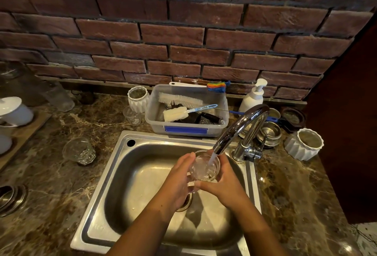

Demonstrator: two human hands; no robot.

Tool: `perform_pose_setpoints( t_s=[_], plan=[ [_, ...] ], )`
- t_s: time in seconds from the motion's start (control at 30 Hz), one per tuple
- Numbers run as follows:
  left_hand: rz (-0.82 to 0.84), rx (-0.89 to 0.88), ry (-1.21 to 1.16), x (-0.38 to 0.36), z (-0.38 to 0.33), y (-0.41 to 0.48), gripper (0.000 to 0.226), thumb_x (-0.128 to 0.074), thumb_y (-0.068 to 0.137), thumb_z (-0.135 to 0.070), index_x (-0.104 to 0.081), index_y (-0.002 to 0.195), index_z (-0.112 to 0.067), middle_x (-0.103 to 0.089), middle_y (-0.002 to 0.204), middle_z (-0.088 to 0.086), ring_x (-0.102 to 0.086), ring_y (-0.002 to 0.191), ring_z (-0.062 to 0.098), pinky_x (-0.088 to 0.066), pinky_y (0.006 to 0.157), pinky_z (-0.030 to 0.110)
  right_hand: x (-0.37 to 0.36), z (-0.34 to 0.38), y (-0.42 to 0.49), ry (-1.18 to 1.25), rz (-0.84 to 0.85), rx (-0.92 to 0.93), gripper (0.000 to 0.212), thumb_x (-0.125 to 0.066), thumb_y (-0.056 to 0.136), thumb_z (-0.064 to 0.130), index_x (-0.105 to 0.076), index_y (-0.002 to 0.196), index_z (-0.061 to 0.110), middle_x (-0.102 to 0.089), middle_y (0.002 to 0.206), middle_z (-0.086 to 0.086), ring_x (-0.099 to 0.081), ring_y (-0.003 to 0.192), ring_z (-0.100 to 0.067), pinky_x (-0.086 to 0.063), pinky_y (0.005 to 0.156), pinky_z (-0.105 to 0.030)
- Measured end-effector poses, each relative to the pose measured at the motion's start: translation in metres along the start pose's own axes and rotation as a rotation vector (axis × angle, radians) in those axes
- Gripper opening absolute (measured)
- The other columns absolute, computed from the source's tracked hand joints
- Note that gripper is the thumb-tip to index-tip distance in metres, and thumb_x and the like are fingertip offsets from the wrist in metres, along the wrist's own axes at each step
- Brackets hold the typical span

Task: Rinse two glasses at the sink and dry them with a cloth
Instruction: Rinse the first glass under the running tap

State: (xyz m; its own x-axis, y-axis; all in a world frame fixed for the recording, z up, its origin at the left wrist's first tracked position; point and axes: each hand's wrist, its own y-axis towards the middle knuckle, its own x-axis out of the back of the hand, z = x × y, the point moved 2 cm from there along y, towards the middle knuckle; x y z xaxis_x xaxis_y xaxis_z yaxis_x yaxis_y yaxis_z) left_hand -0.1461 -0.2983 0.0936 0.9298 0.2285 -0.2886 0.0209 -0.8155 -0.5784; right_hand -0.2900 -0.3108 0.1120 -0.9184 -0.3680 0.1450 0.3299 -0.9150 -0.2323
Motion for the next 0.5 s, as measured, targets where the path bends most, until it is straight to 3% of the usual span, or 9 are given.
perform_pose_setpoints(
  t_s=[0.1,0.2,0.33,0.43,0.5],
  plan=[
    [-0.006,0.005,-0.024,-0.0005,0.0013,-0.0006,0.044,-0.057,0.096,-0.051,-0.058,0.134,-0.03,-0.069,0.126,0.006,-0.065,0.117,0.028,-0.056,0.097,0.048,-0.003,0.0019,-0.001,-0.028,0.055,0.002,0.078,-0.089,0.063,0.02,-0.047,0.126,0.04,-0.066,0.114,0.017,-0.064,0.11,-0.003,-0.056,0.085,-0.024],
    [-0.013,0.003,0.0,-0.0007,0.0009,-0.0018,0.044,-0.056,0.095,-0.055,-0.059,0.133,-0.032,-0.067,0.128,0.005,-0.063,0.12,0.029,-0.053,0.084,0.042,0.0,0.0014,0.0011,-0.004,0.021,0.013,0.074,-0.089,0.065,0.011,-0.049,0.122,0.037,-0.068,0.111,0.019,-0.065,0.107,-0.002,-0.054,0.082,-0.021],
    [-0.01,0.001,-0.033,0.0011,0.0027,-0.001,0.043,-0.056,0.096,-0.053,-0.061,0.132,-0.03,-0.07,0.126,0.005,-0.067,0.117,0.026,-0.057,0.091,0.043,-0.0052,-0.0003,-0.0009,-0.004,0.059,-0.011,0.08,-0.09,0.064,0.02,-0.046,0.128,0.041,-0.065,0.118,0.015,-0.064,0.111,-0.005,-0.057,0.088,-0.027],
    [0.01,-0.013,-0.01,0.0029,0.0033,-0.0016,0.047,-0.058,0.095,-0.055,-0.058,0.135,-0.03,-0.068,0.128,0.005,-0.064,0.119,0.029,-0.056,0.086,0.041,-0.0031,-0.0036,-0.0014,0.017,0.02,0.004,0.079,-0.09,0.061,0.023,-0.048,0.125,0.041,-0.066,0.117,0.013,-0.064,0.111,-0.006,-0.056,0.09,-0.029],
    [0.023,-0.028,-0.008,0.0042,0.0044,-0.0019,0.051,-0.06,0.091,-0.058,-0.056,0.137,-0.035,-0.064,0.133,0.005,-0.06,0.123,0.029,-0.055,0.092,0.045,-0.0017,-0.0062,-0.0021,0.045,0.006,-0.003,0.082,-0.091,0.058,0.026,-0.048,0.127,0.039,-0.066,0.119,0.008,-0.065,0.113,-0.012,-0.056,0.093,-0.035]
  ],
)
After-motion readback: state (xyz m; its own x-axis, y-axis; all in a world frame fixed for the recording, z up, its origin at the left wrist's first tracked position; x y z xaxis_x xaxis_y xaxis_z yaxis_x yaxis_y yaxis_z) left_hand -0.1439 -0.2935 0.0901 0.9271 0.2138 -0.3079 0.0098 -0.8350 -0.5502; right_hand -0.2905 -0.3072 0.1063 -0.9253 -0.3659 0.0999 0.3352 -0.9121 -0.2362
